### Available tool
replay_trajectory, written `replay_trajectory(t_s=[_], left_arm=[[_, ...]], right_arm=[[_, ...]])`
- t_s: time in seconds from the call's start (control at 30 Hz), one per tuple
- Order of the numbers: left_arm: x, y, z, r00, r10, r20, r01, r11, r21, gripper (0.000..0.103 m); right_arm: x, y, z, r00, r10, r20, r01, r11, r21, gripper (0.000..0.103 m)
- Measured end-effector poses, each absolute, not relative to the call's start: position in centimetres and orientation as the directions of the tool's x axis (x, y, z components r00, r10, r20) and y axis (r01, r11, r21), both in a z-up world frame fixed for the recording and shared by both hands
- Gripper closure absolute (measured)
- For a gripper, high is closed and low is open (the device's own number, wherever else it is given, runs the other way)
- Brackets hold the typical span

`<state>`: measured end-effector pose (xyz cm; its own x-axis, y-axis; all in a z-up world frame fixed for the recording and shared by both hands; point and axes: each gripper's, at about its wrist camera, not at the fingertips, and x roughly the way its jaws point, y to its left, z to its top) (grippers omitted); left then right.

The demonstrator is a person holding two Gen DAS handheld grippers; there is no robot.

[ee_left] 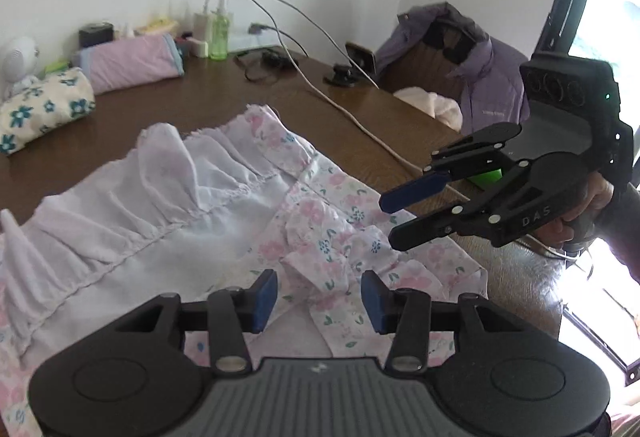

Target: Fold clothes

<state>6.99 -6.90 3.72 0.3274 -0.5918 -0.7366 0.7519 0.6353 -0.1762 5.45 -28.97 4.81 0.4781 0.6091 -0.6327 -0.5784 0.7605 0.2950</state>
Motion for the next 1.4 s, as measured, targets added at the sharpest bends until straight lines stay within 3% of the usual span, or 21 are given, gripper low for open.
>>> replay_trajectory(t_s=[0.1, 0.33, 0.4, 0.43, 0.47, 0.6, 0.7, 0.77, 0.83, 1.1, 1.17, 1.2, 1.23, 1.3, 1.4], left_arm=[[7.8, -7.5, 2.7, 0.347, -0.579, -0.738, 0.755, 0.639, -0.146, 0.054], [8.9, -7.1, 2.2, 0.26, -0.677, -0.689, 0.805, 0.546, -0.233, 0.059], [9.0, -7.2, 1.9, 0.234, -0.672, -0.703, 0.808, 0.537, -0.245, 0.08], [9.0, -7.1, 1.8, 0.226, -0.672, -0.705, 0.809, 0.533, -0.249, 0.095], [8.9, -6.8, 1.9, 0.211, -0.69, -0.692, 0.81, 0.52, -0.272, 0.098], [7.9, -5.0, 3.0, 0.158, -0.787, -0.597, 0.82, 0.441, -0.364, 0.099], [6.8, -3.5, 4.1, 0.123, -0.853, -0.508, 0.845, 0.358, -0.397, 0.099], [6.3, -2.9, 4.4, 0.101, -0.872, -0.479, 0.854, 0.323, -0.407, 0.099], [6.0, -2.7, 4.4, 0.093, -0.883, -0.461, 0.858, 0.306, -0.413, 0.098], [6.1, -2.5, 4.4, 0.044, -0.91, -0.411, 0.869, 0.238, -0.434, 0.098], [6.4, -2.4, 4.2, 0.047, -0.909, -0.415, 0.862, 0.247, -0.442, 0.098], [6.6, -2.4, 4.0, 0.055, -0.903, -0.427, 0.859, 0.261, -0.441, 0.098], [6.7, -2.3, 3.8, 0.073, -0.893, -0.444, 0.853, 0.286, -0.436, 0.098], [7.2, -2.1, 3.3, 0.095, -0.878, -0.47, 0.835, 0.327, -0.443, 0.098], [8.2, -1.5, 2.9, 0.158, -0.86, -0.486, 0.787, 0.407, -0.463, 0.093]], right_arm=[[5.0, -29.1, 4.5, 0.471, 0.623, -0.625, -0.586, 0.75, 0.306, 0.06], [4.7, -29.1, 4.8, 0.462, 0.655, -0.598, -0.616, 0.722, 0.315, 0.055], [4.8, -29.2, 5.0, 0.466, 0.66, -0.589, -0.621, 0.718, 0.313, 0.055], [4.9, -29.3, 5.1, 0.472, 0.661, -0.584, -0.629, 0.716, 0.302, 0.054], [4.9, -29.3, 5.2, 0.477, 0.662, -0.578, -0.636, 0.714, 0.292, 0.054], [4.4, -29.2, 6.1, 0.457, 0.716, -0.528, -0.723, 0.645, 0.249, 0.048], [4.4, -29.0, 7.5, 0.404, 0.79, -0.462, -0.818, 0.538, 0.204, 0.026], [4.8, -28.9, 8.7, 0.328, 0.848, -0.416, -0.882, 0.433, 0.186, 0.021], [5.9, -28.8, 9.4, 0.219, 0.886, -0.408, -0.921, 0.326, 0.213, 0.005], [13.0, -27.4, 8.1, -0.027, 0.891, -0.452, -0.898, 0.177, 0.402, 0.004], [13.6, -27.3, 7.2, -0.102, 0.885, -0.455, -0.875, 0.137, 0.464, 0.018], [13.6, -27.4, 6.8, -0.127, 0.887, -0.444, -0.86, 0.124, 0.494, 0.034], [13.6, -27.5, 6.5, -0.152, 0.889, -0.433, -0.845, 0.11, 0.524, 0.059], [13.7, -27.8, 5.8, -0.195, 0.89, -0.411, -0.812, 0.089, 0.577, 0.092], [13.0, -27.9, 5.0, -0.114, 0.871, -0.477, -0.799, 0.205, 0.565, 0.094]])
